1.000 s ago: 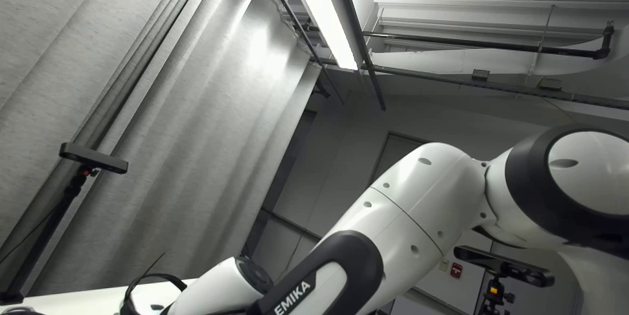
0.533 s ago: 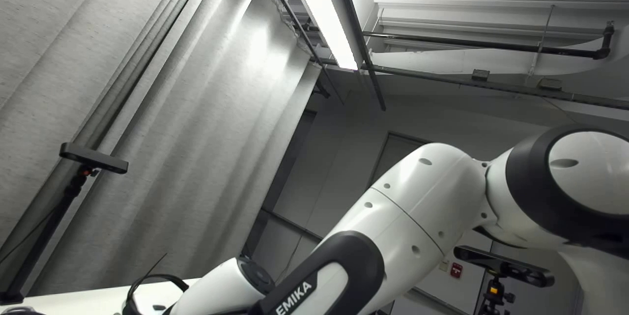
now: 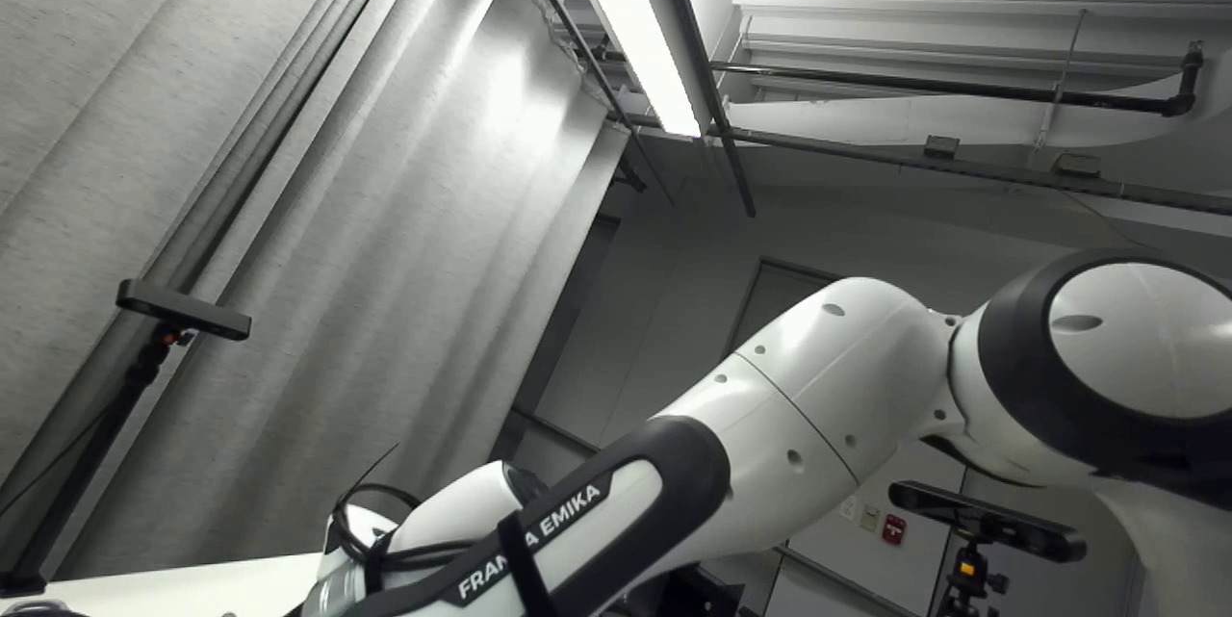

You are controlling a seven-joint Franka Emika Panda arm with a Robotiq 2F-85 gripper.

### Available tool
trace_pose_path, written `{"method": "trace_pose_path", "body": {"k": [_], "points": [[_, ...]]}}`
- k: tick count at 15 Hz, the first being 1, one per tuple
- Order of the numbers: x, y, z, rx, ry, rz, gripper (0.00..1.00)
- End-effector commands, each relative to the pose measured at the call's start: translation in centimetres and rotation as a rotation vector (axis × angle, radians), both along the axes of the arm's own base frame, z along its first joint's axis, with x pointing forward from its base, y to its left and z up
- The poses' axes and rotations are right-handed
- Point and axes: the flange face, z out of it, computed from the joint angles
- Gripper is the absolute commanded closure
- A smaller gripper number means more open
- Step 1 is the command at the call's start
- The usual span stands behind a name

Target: Pour the contents in the bowl into the blue cup

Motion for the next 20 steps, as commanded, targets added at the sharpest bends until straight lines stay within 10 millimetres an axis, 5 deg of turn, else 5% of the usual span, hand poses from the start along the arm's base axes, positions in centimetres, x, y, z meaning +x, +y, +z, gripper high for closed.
{"method": "trace_pose_path", "body": {"k": [1, 8, 20], "points": [[1.4, -3.5, 0.0, 0.055, 0.105, -0.14, 0.98], [3.0, -8.7, -3.4, 0.146, 0.374, -0.387, 0.98], [2.7, -8.7, -10.6, 0.319, 0.824, -0.498, 0.98]]}}
